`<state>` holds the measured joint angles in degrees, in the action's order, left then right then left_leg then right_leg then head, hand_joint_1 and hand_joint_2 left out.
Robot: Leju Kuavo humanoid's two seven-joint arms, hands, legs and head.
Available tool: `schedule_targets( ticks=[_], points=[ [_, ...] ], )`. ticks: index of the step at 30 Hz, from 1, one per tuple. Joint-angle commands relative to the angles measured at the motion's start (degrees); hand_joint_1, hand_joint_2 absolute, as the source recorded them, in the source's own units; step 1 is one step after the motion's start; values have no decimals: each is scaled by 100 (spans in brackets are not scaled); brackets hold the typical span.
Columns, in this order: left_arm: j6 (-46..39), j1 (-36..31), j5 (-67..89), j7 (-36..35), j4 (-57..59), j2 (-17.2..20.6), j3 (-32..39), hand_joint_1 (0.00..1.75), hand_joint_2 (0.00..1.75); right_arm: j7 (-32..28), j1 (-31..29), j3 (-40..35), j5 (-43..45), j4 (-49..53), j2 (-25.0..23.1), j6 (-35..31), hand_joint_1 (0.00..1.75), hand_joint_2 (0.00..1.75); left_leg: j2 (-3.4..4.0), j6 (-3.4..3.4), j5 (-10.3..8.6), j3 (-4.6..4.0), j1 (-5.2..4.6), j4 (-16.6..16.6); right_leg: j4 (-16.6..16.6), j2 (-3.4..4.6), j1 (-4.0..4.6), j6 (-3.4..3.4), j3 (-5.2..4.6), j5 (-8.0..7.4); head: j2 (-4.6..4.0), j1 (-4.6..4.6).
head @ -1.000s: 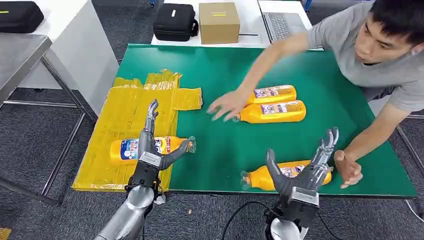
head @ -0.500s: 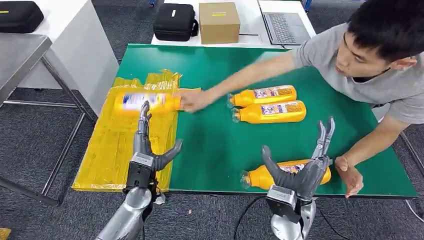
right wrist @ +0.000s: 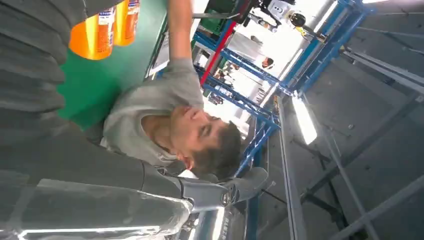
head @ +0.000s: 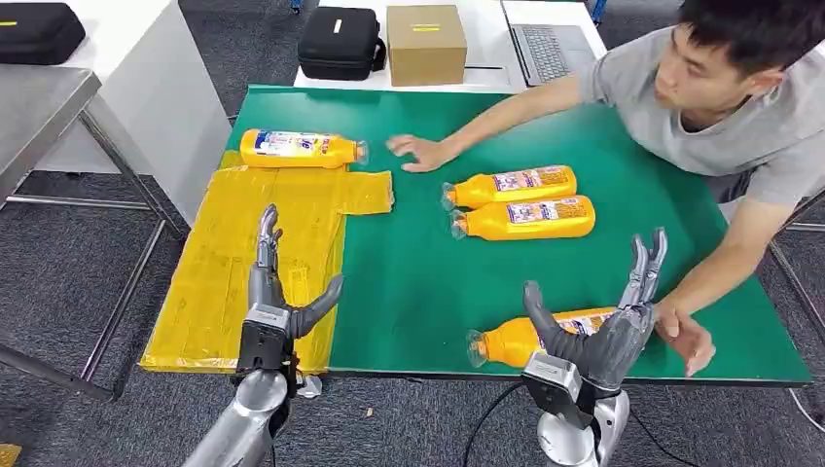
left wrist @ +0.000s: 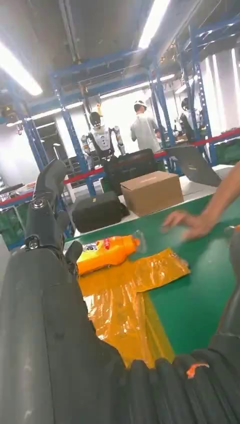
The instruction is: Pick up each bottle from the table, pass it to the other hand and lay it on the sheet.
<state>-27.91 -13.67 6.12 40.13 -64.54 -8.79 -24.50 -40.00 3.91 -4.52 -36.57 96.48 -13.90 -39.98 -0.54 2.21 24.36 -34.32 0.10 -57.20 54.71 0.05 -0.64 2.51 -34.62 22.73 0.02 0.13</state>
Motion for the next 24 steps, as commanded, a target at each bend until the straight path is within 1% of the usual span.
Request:
schedule_targets(
  ticks=[1,2,3,5,7,8,10,11,12,13,14,15,16,17,18,19,20,21,22,23,24],
  points=[
    [-72,-33,-1,-13,130,178,134,0,175,0,-257,111,34,-605,-83,-2,0,175,24,-17,22,57,2,8,-3,16,4,-15,47,18,0,0],
    [-70,-32,-1,-13,119,180,133,0,175,0,-273,112,19,-636,-83,-2,0,175,25,-17,24,54,3,4,0,18,5,-15,45,19,0,0],
    [-63,-30,-3,-15,80,185,132,0,175,0,-315,115,6,-665,-73,-2,0,175,18,-9,10,28,2,6,-5,14,2,-8,22,6,0,2],
    [-63,-44,10,-32,39,198,125,0,175,0,-347,118,-153,-618,-41,-2,0,175,21,-13,15,40,3,6,-4,15,4,-11,33,11,0,0],
    [8,-138,12,-98,-5,218,127,0,175,0,-396,176,-585,-573,32,-2,0,175,22,-14,19,42,3,1,2,16,4,-13,35,14,0,2],
    [37,-189,-2,-129,2,210,166,0,175,0,-432,175,-705,-649,94,-2,0,175,17,-9,10,25,2,3,-2,13,3,-9,20,6,0,0],
    [92,-276,-13,-159,32,218,260,0,175,0,-502,223,-821,-734,188,-2,0,175,13,-14,17,36,3,-2,4,7,4,-12,32,15,0,2],
    [131,-300,-18,-159,66,220,295,0,175,0,-500,312,-909,-698,184,-2,0,175,7,-8,6,19,4,1,-3,4,5,-7,18,4,0,0],
    [131,-300,-18,-159,66,220,295,0,175,0,-500,312,-909,-698,184,-2,0,175,9,-10,8,23,4,1,-3,4,5,-9,22,5,0,2],
    [181,-326,-26,-158,170,213,299,0,175,0,-485,466,-977,-650,127,-2,0,175,11,-13,13,35,5,1,-2,5,6,-11,33,10,0,0],
    [243,-362,-46,-130,281,196,276,0,175,0,-472,565,-1007,-666,84,-2,0,175,4,-9,6,24,2,3,-3,0,3,-8,22,6,-2,2],
    [243,-362,-46,-130,281,196,276,0,175,0,-472,565,-1007,-666,84,-2,0,175,4,-12,12,33,4,0,0,-1,5,-11,32,12,0,0],
    [297,-441,-49,-55,469,147,218,0,175,0,-487,704,-1150,-800,56,-2,0,175,-2,-8,4,21,2,5,-5,-5,3,-7,21,5,0,0],
    [255,-457,-7,-13,510,131,231,0,175,0,-504,734,-1218,-899,63,-2,0,175,-3,-10,8,32,3,4,-5,-7,4,-9,33,10,-2,0],
    [347,-541,-11,-27,612,109,170,0,175,0,-546,806,-1450,-1216,106,-2,0,175,2,-7,5,23,2,5,-7,-1,3,-6,22,5,0,2],
    [400,-609,-37,-35,692,73,160,0,175,0,-587,981,-1754,-1358,106,-2,0,175,2,-10,9,37,5,6,-9,-2,6,-9,38,9,0,0],
    [424,-667,-34,-37,749,41,134,0,175,0,-573,1102,-1856,-1360,136,-2,0,175,2,-8,5,26,3,7,-8,-1,3,-7,25,5,0,0],
    [424,-667,-34,-37,749,41,134,0,175,0,-573,1102,-1856,-1360,136,-2,0,175,-6,-9,6,37,4,9,-12,-10,5,-8,41,8,0,0],
    [466,-735,-18,-51,798,8,79,0,175,0,-515,1111,-1746,-1318,282,-2,0,175,-9,-8,5,32,6,7,-12,-13,7,-7,37,7,0,0],
    [462,-746,-27,-62,816,2,85,0,175,0,-496,1156,-1851,-1247,299,-2,0,175,-10,-11,9,45,4,9,-11,-15,6,-10,48,13,-2,2],
    [397,-783,-23,-51,874,-17,100,0,175,0,-455,1249,-2065,-1056,313,-2,0,175,-17,-7,4,28,4,4,-9,-21,6,-6,34,9,0,0]
  ],
)
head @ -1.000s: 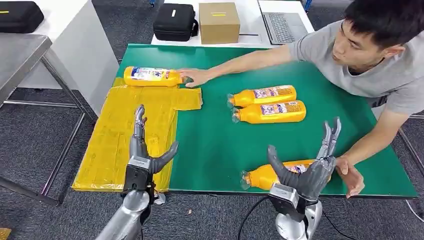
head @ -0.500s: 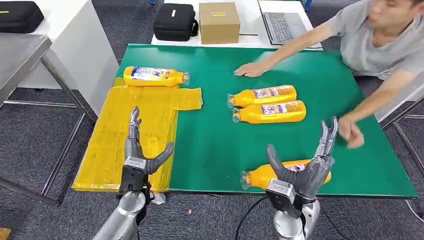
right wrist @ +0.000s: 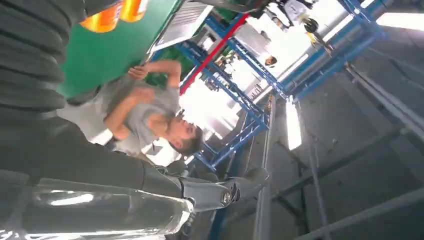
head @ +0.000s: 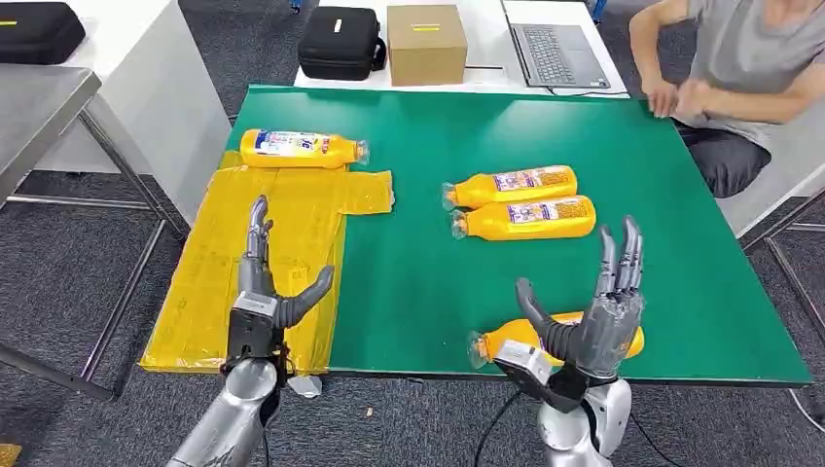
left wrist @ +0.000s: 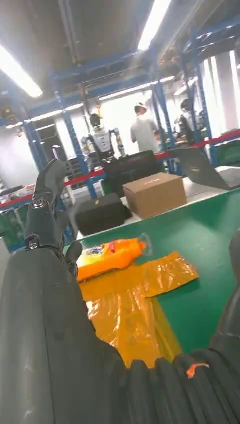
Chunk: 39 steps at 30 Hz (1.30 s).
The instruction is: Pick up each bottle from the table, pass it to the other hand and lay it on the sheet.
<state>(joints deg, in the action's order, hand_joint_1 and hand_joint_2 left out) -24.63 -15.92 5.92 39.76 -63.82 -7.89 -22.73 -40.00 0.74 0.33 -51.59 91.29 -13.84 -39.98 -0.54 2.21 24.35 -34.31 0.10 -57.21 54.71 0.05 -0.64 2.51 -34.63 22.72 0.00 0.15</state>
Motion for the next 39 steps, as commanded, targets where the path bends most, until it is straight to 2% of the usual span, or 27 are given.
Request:
schedule_targets(
  ticks=[1,5,8,14,15,16,17,20,21,25,26,28,30,32,39],
  points=[
    [57,-582,-16,-9,829,-118,-58,0,175,0,-120,769,-617,-470,347,-2,0,175,-13,-6,3,20,3,5,-7,-17,3,-5,25,7,2,-2],
    [46,-589,-1,21,828,-111,-37,0,175,0,-85,663,-553,-372,413,-2,0,175,-3,-8,10,30,-1,4,-3,-7,0,-7,32,12,2,-2],
    [-47,-496,8,24,673,-57,81,0,175,0,90,272,-209,-481,689,-2,0,175,2,-12,15,37,2,3,-2,-5,3,-10,38,15,2,-2],
    [-69,-458,5,24,628,-27,106,0,175,0,125,203,-149,-503,755,-2,0,175,9,-13,19,43,1,3,0,3,2,-12,41,18,2,-2],
    [-89,-415,-8,24,563,-12,142,0,175,0,178,32,-54,-653,908,-2,0,175,12,-14,20,45,2,2,0,6,4,-12,43,18,2,0],
    [-65,-395,-8,24,532,3,155,0,175,408,242,-290,-101,-499,1205,-2,0,175,11,-9,10,28,3,7,-8,7,4,-7,27,6,2,-2],
    [-14,-381,-12,24,510,7,168,0,175,309,257,-249,-253,-624,1144,-2,0,175,12,-10,13,36,3,8,-8,6,5,-9,35,9,2,-2],
    [140,-371,6,24,434,-25,194,0,175,976,298,-765,-554,-483,1637,281,0,175,10,-8,9,25,3,6,-8,6,4,-7,26,6,2,0],
    [160,-377,16,24,435,-40,197,0,175,1014,294,-801,-532,-419,1689,273,0,175,10,-9,16,34,1,3,-3,5,2,-8,34,12,2,-2],
    [152,-385,25,24,447,-65,205,0,175,1053,268,-806,-484,-377,1712,242,0,175,10,-9,15,25,0,0,0,6,1,-7,26,11,2,-2],
    [119,-386,61,24,446,-78,206,0,175,1027,243,-838,-384,-362,1739,35,0,175,5,-6,7,13,-1,3,-2,3,0,-5,15,5,2,-2],
    [111,-430,59,24,506,-132,179,0,175,683,257,-585,-29,-160,1589,-2,0,175,5,-7,8,13,-1,1,0,2,0,-6,14,6,2,-2],
    [172,-438,22,24,531,-155,168,0,175,818,312,-646,278,-52,1680,145,0,175,6,-13,18,30,-1,-3,7,1,1,-11,29,18,2,0],
    [226,-433,28,24,529,-162,184,0,175,971,429,-619,194,51,1744,442,0,175,2,-11,16,24,-2,-5,8,-3,0,-9,25,17,2,0],
    [231,-435,27,24,528,-157,188,0,175,969,489,-595,200,51,1752,423,0,175,5,-6,6,12,-1,2,-1,1,0,-5,12,5,2,-2]
  ],
)
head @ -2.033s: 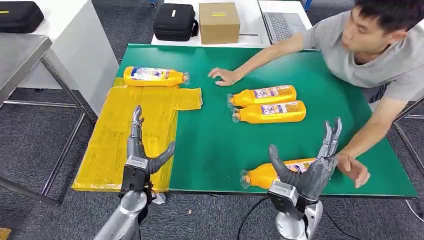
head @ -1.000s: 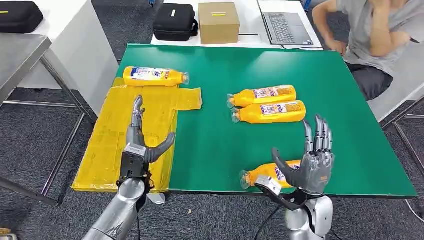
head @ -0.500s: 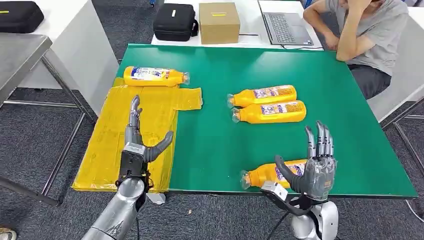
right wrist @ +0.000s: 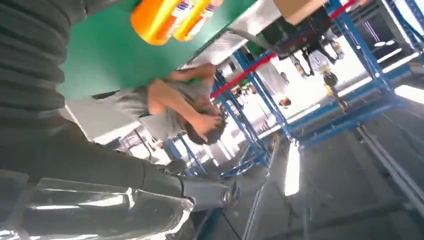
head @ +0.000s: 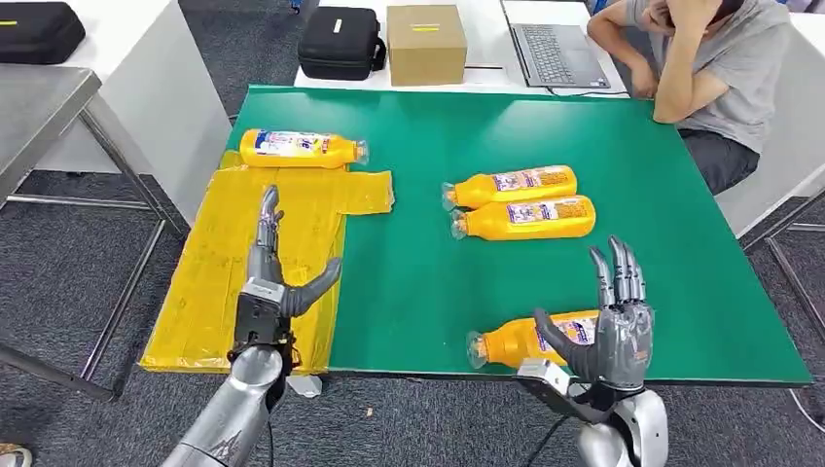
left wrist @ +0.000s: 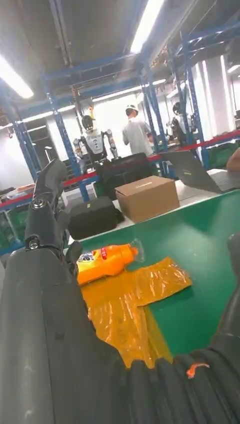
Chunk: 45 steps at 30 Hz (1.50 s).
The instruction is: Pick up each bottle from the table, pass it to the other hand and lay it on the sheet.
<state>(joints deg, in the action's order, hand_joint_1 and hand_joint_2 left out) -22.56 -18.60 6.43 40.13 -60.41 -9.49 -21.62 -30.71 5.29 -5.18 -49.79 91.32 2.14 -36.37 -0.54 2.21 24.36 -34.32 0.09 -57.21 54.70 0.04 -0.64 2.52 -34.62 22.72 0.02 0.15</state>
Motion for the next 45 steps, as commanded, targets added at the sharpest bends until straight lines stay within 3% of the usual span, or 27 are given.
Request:
schedule_targets(
  ticks=[1,7,11,19,25,34,38,45],
  points=[
    [24,-166,-23,-13,187,3,77,0,175,40,34,-44,20,48,155,63,0,175,8,-11,15,28,0,-1,3,3,1,-9,25,14,0,0],
    [24,-166,-23,-13,187,3,77,0,175,40,34,-44,20,48,155,63,0,175,7,-10,10,22,0,1,1,3,1,-9,19,10,0,-2],
    [138,-132,13,-13,130,-20,135,0,175,208,182,0,-460,70,258,356,0,175,5,-10,13,28,2,1,0,0,3,-9,26,13,0,-2],
    [212,-12,-34,-13,39,20,236,0,175,409,342,447,-131,446,600,1312,0,175,5,-8,14,26,-2,-1,3,0,-1,-8,25,15,0,-2],
    [316,128,17,-15,-76,8,439,0,175,610,464,714,-592,742,848,1970,0,175,5,-10,16,31,-6,1,3,0,-4,-9,28,17,0,-2],
    [354,65,164,-47,37,-19,456,0,175,490,642,1029,-371,1026,950,2103,0,175,2,-9,17,31,-3,-1,3,-3,-1,-9,29,18,0,0],
    [441,94,176,-27,-29,21,510,0,175,672,877,1259,-645,1257,1131,2661,0,175,1,-7,10,18,-1,0,-2,-3,1,-6,18,9,0,0],
    [468,108,234,-53,-65,25,525,0,175,625,958,1401,-742,1419,1182,2976,0,175,6,-9,16,26,-3,0,1,2,-1,-9,24,15,0,0]
  ],
)
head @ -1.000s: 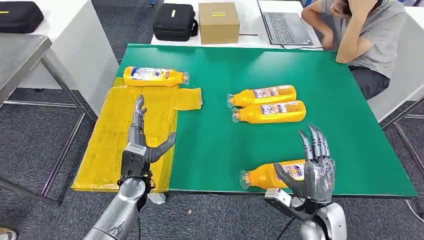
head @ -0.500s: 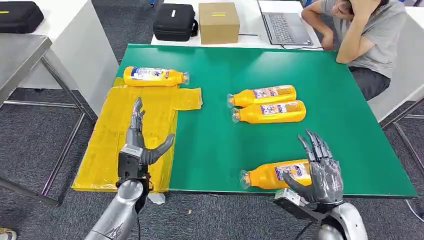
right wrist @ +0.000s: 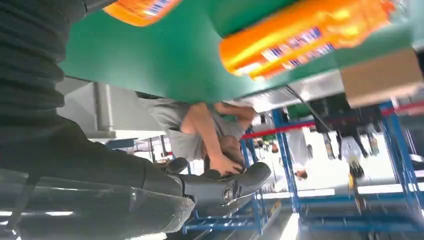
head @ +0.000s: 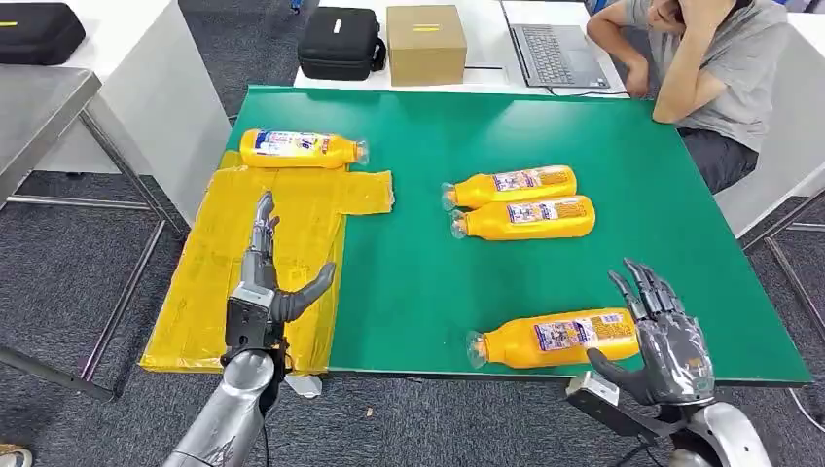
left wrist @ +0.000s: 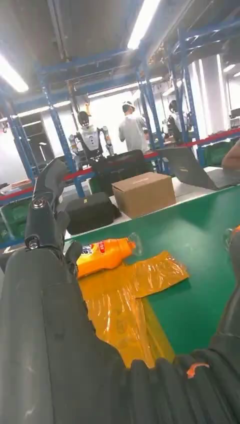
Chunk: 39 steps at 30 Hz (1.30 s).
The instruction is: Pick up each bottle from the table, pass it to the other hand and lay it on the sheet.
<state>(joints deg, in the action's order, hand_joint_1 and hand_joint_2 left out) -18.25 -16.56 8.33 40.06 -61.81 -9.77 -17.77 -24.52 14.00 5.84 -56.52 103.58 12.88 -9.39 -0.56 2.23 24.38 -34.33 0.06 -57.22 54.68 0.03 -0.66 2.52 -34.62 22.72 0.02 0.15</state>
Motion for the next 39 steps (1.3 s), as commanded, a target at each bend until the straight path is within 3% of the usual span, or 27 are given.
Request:
schedule_targets(
  ticks=[1,3,13,18,23,36,39],
  points=[
    [56,-104,46,-47,69,62,135,0,175,29,101,271,-146,200,177,418,0,175,8,-10,11,20,1,2,1,4,2,-9,17,10,0,0],
    [88,-128,49,-52,68,84,125,0,175,101,177,282,-190,234,335,784,0,175,9,-11,15,29,1,0,4,3,2,-11,25,15,0,0],
    [128,-100,39,-66,12,110,141,0,175,82,320,325,-217,161,545,1067,0,175,3,-9,12,23,0,1,2,-2,1,-9,20,13,0,0],
    [217,-96,96,-183,-15,88,125,0,175,181,135,-15,-490,-120,622,1222,0,175,20,-11,15,32,3,3,-3,15,4,-10,26,9,0,2],
    [271,-178,145,-212,77,9,70,0,175,224,-254,-307,-701,-515,535,1133,0,175,21,-10,11,28,5,6,-8,17,6,-9,23,3,0,0],
    [322,-256,167,-268,232,-40,31,0,175,199,-353,-625,-682,-924,596,1063,0,175,11,-8,8,23,5,4,-7,6,6,-7,22,4,0,-2],
    [393,-270,190,-296,263,-108,10,0,175,202,-454,-791,-699,-1120,378,914,0,175,11,-8,8,24,5,4,-7,5,6,-8,22,4,0,-2]
  ],
)
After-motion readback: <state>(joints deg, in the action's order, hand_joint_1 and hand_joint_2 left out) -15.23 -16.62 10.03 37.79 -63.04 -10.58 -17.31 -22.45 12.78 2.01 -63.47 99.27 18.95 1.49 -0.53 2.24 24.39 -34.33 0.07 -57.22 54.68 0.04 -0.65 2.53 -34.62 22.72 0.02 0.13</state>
